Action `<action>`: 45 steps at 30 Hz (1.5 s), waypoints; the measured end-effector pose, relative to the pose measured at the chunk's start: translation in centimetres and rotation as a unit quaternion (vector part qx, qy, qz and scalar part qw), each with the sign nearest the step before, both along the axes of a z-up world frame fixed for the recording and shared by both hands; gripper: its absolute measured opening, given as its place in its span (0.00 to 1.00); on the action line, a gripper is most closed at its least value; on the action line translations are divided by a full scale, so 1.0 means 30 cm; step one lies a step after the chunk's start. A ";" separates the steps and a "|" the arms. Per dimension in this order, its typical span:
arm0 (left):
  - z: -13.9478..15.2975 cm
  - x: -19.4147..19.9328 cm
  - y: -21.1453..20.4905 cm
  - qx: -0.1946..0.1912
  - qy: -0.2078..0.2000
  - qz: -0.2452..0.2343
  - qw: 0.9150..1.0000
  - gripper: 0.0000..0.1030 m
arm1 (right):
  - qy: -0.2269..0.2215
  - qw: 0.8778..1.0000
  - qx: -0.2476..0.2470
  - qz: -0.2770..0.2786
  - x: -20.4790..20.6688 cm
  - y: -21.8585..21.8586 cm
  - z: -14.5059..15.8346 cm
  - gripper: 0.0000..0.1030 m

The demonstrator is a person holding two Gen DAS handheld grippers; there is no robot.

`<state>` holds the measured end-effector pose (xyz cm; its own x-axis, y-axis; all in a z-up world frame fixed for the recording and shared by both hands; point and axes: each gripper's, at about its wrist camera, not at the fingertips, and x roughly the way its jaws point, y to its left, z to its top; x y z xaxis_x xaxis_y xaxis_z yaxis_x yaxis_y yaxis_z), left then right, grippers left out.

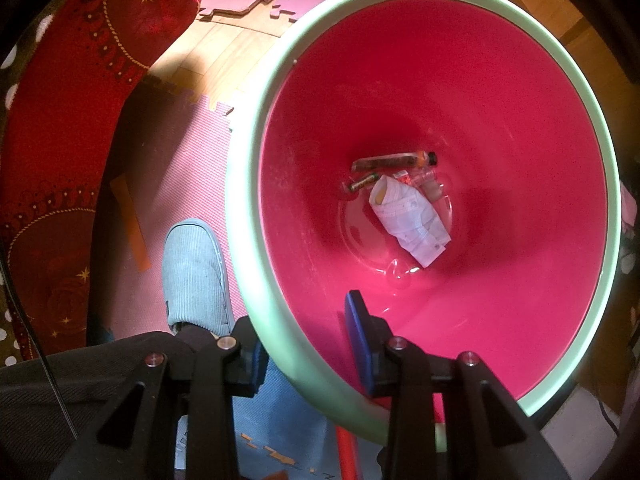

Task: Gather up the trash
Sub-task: 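Close the right tool on the white glove and lift, then carry the glove with the right tool over the red bucket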

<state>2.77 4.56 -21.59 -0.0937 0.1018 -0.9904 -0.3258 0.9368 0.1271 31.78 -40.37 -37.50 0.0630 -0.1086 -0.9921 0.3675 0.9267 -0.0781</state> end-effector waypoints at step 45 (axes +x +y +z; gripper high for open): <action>-0.003 0.005 -0.009 -0.003 0.002 0.001 1.000 0.35 | -0.018 0.968 0.017 0.248 -0.153 0.571 0.144 0.19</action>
<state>2.91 4.27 -21.69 -0.0979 0.0960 -0.9906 -0.3264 0.9372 0.1231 27.19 -23.25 -33.18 0.1339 -0.0237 -0.9907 -0.1224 0.9917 -0.0402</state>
